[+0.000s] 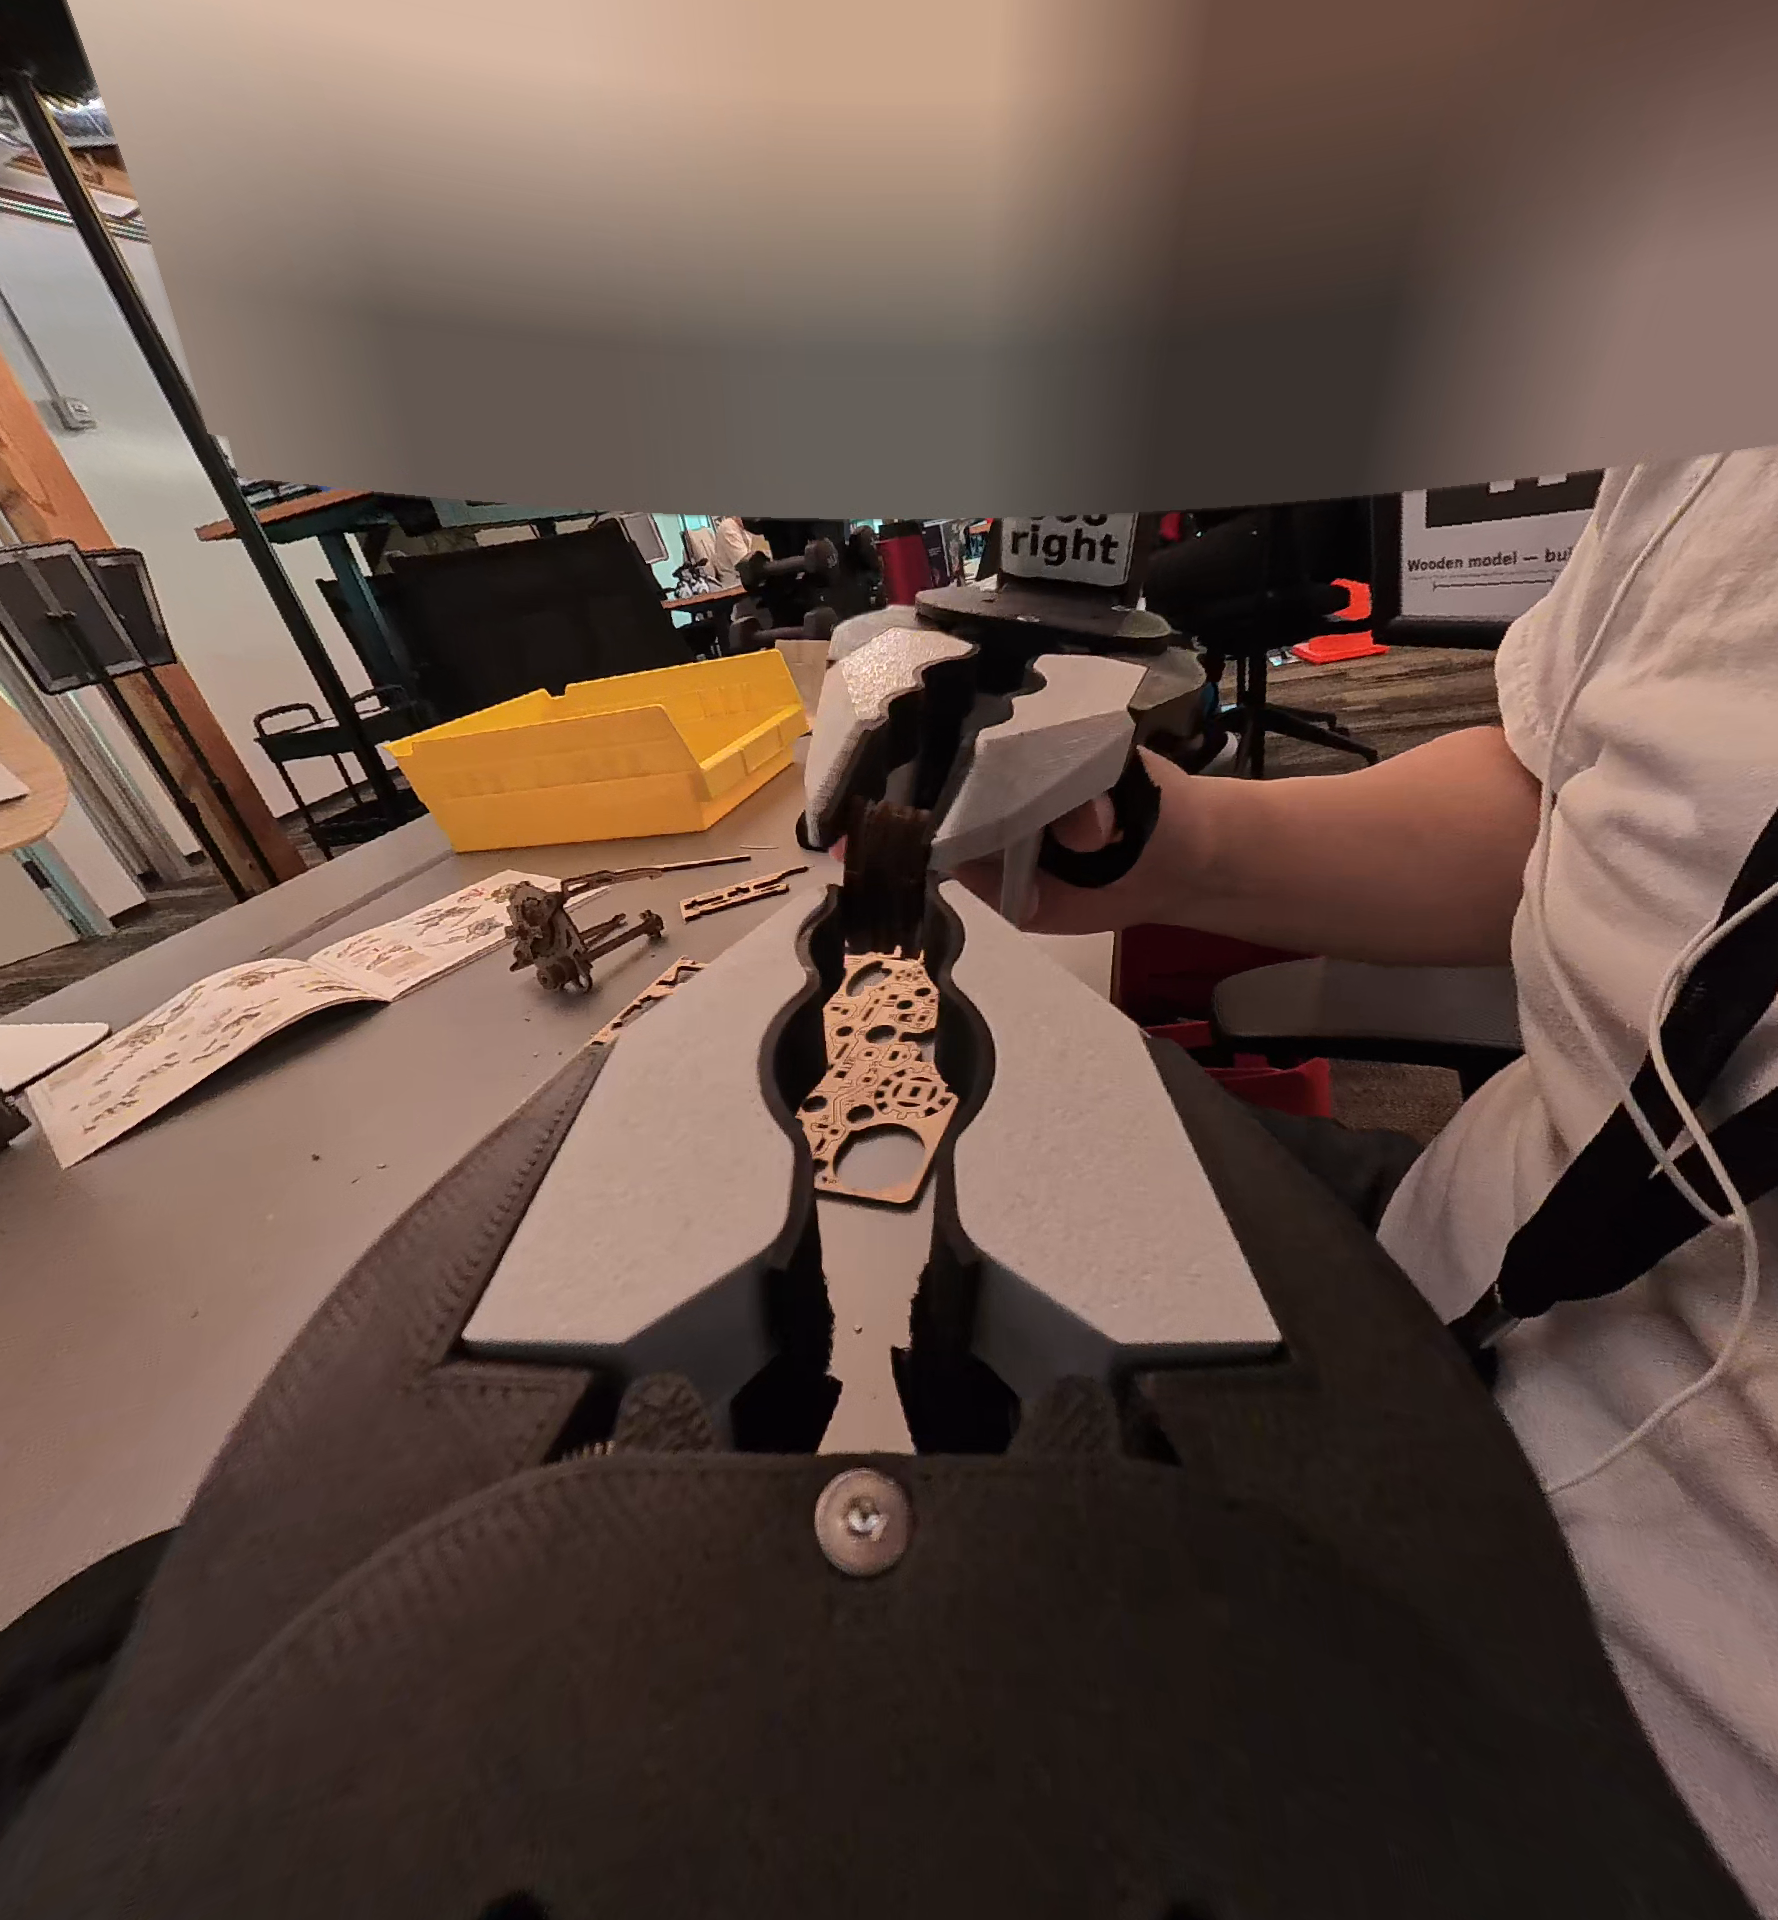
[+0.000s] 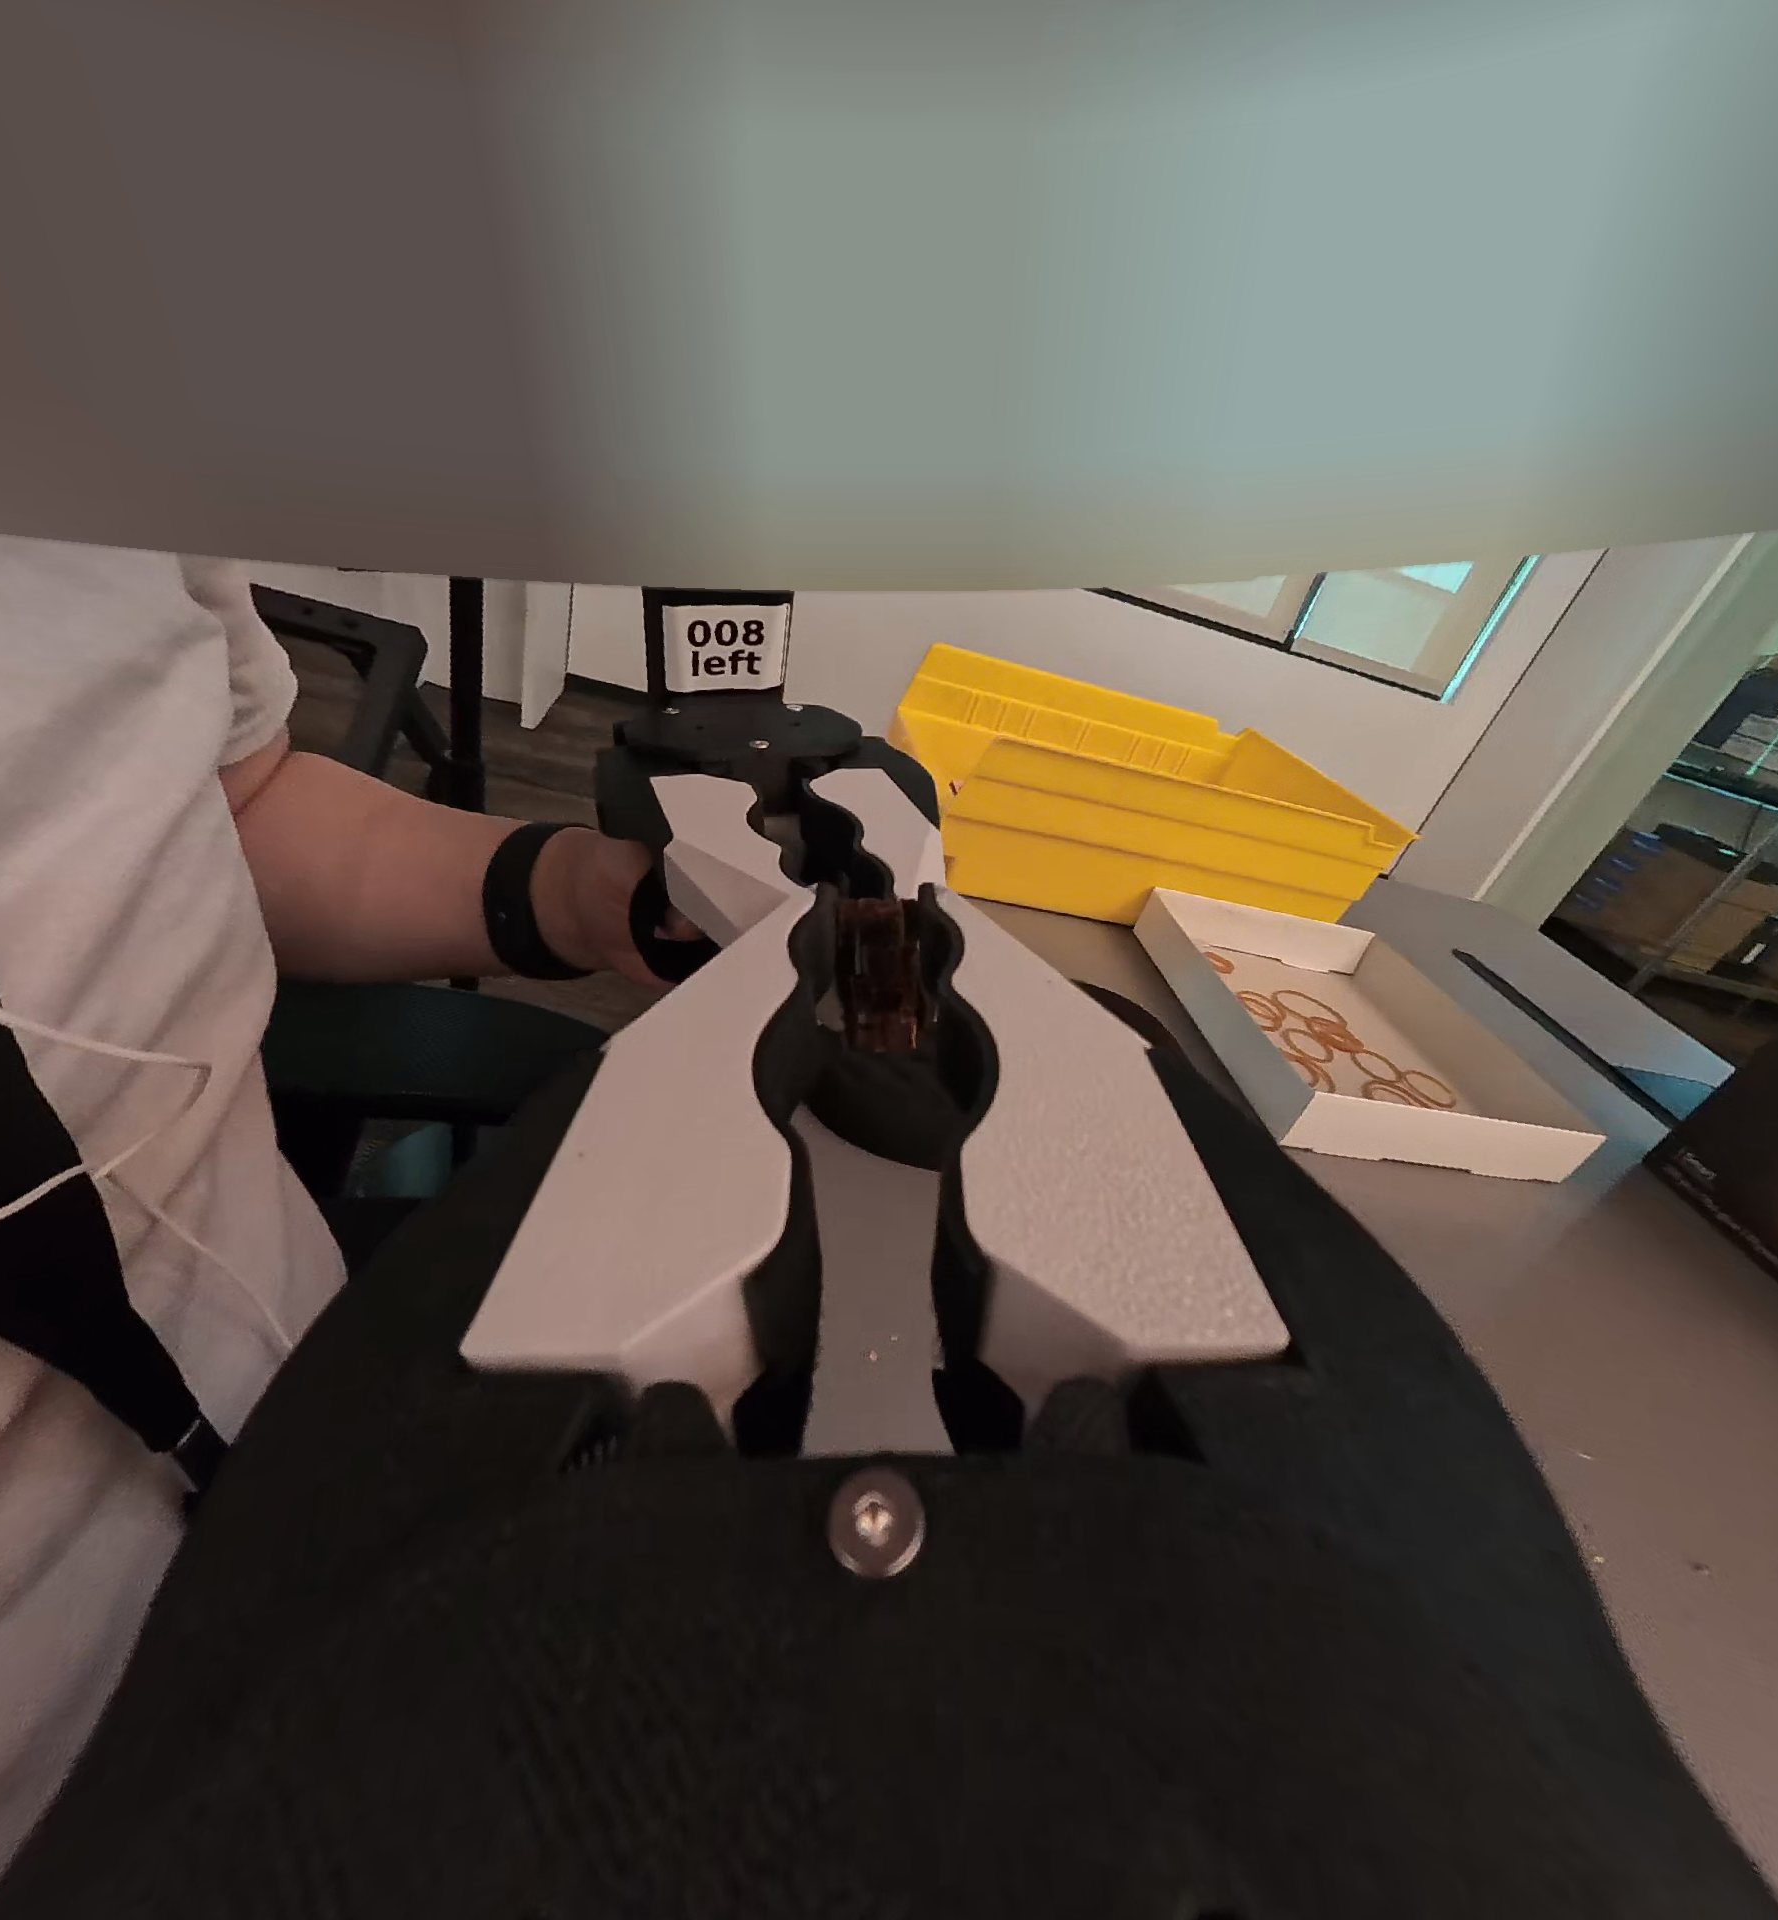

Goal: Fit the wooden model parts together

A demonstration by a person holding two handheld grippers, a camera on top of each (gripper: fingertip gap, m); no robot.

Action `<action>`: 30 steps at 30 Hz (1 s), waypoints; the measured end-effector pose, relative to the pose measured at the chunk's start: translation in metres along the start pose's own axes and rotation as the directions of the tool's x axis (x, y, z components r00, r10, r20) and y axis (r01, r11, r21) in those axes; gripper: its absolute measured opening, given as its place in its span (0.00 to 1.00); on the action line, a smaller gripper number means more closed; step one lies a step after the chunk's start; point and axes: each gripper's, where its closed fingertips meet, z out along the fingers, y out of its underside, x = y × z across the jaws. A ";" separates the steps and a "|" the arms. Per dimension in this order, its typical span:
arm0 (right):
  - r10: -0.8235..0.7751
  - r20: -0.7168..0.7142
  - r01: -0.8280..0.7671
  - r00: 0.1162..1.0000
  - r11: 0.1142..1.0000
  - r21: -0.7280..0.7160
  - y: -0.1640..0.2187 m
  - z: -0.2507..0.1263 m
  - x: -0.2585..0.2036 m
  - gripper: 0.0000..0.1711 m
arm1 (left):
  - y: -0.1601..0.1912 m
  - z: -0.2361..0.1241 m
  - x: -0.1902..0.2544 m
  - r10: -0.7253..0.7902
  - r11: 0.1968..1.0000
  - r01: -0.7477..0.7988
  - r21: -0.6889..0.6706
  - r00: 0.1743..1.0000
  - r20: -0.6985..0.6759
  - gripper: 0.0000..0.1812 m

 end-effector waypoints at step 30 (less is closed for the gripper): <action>0.045 0.051 -0.047 0.998 0.998 0.037 -0.007 -0.007 0.001 0.11 | -0.014 -0.005 -0.005 -0.061 0.994 0.059 0.097 0.998 0.018 0.07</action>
